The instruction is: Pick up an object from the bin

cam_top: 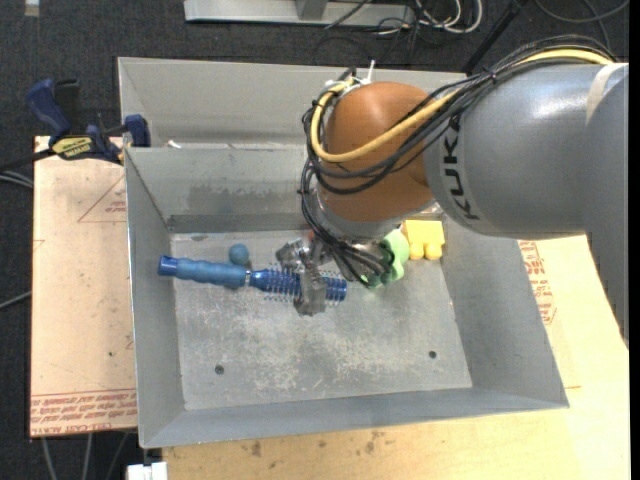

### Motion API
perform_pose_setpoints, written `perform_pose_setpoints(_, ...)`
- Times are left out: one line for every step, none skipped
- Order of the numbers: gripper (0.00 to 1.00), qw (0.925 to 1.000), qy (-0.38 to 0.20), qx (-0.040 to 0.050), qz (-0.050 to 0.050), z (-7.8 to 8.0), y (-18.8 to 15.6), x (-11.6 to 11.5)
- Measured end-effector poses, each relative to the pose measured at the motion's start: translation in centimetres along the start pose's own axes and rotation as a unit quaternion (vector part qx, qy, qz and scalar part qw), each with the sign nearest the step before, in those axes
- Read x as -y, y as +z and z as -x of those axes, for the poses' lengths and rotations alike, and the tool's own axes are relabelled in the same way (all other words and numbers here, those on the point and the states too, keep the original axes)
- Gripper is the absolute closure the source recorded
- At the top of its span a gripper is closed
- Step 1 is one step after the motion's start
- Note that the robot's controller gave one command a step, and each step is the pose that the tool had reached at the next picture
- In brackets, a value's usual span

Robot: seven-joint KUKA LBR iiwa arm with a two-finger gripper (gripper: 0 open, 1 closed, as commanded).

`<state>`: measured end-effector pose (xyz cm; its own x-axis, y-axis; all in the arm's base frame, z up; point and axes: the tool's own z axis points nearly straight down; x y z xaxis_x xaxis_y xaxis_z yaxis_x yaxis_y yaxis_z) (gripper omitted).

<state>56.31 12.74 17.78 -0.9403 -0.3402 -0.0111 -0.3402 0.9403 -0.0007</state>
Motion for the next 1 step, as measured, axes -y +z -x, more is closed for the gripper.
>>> perform_pose_setpoints(1.0,0.9999,-0.015,0.0001,0.0,1.61,-12.25,-2.73)
